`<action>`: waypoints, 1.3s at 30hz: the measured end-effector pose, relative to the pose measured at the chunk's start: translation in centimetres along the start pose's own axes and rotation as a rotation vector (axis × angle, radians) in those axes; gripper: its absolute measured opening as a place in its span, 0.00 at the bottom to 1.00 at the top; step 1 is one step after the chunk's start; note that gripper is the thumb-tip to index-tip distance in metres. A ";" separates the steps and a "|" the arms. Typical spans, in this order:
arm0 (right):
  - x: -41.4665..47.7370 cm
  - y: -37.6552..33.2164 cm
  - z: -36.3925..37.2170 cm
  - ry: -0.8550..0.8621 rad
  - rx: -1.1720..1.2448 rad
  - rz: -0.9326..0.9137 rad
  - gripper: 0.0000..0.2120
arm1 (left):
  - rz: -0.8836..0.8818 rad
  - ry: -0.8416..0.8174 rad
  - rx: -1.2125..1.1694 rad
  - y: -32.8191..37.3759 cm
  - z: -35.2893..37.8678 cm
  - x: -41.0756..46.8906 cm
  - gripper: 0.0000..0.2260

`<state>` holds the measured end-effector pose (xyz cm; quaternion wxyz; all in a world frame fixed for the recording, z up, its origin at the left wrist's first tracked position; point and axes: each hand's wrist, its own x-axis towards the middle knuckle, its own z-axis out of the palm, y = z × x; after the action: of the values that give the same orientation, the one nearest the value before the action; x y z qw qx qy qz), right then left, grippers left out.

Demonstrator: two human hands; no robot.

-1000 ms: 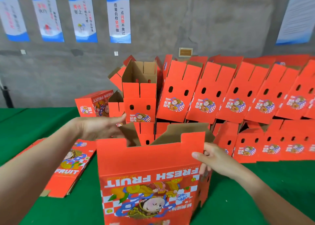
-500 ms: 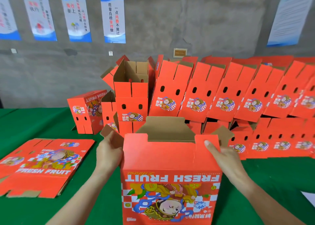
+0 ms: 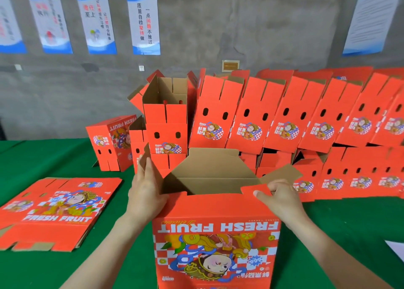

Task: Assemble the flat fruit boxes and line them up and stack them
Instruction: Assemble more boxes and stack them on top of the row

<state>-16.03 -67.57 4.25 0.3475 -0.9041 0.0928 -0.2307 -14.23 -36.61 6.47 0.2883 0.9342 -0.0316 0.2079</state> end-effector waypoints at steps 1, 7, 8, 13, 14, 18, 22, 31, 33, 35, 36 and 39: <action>0.0 -0.1 0.0 -0.004 -0.023 -0.004 0.20 | 0.013 -0.005 0.097 0.1 0.0 -0.1 0.51; -1.0 -0.9 -1.0 -0.097 -0.259 -0.009 0.34 | 0.161 -0.039 0.507 1.0 0.8 -0.2 0.49; -1.2 -1.1 -1.2 -0.080 -0.410 -0.040 0.38 | 0.178 -0.037 0.518 1.1 1.0 -0.2 0.49; -0.4 -3.2 -1.3 -0.140 -0.726 -0.510 0.38 | 0.212 -0.044 0.504 1.5 1.1 0.0 0.46; 0.1 -3.8 -1.0 -0.286 -0.649 -0.523 0.37 | 0.223 -0.053 0.494 1.5 1.0 0.0 0.45; 1.4 -4.9 0.1 -0.623 -0.481 -0.357 0.34 | 0.361 -0.138 0.421 1.1 0.7 0.4 0.42; 1.9 -3.8 1.1 -0.613 -0.525 -0.281 0.39 | 0.549 -0.314 0.082 0.8 0.4 0.5 0.38; 1.1 -3.5 1.2 -0.220 -0.592 -0.426 0.36 | 0.178 -0.367 0.297 0.6 2.7 3.6 0.28; 0.8 -3.1 0.8 0.069 -0.471 -0.492 0.36 | 0.135 -0.429 0.131 0.2 2.9 3.9 0.30; 0.8 -2.3 0.0 0.266 -0.239 -0.451 0.38 | 0.129 -0.445 -0.025 -0.3 2.9 4.2 0.31; 1.0 -1.7 -0.5 0.285 -0.095 -0.369 0.39 | 0.133 -0.443 -0.041 -0.4 2.8 4.1 0.31; 1.4 0.1 -1.8 0.016 0.242 -0.062 0.34 | 0.178 -0.428 -0.012 -0.4 3.0 4.1 0.31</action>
<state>-15.69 -69.21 5.84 0.4460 -0.8561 0.0391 -0.2582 -9.31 -37.67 5.68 0.2612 0.9487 -0.1757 0.0297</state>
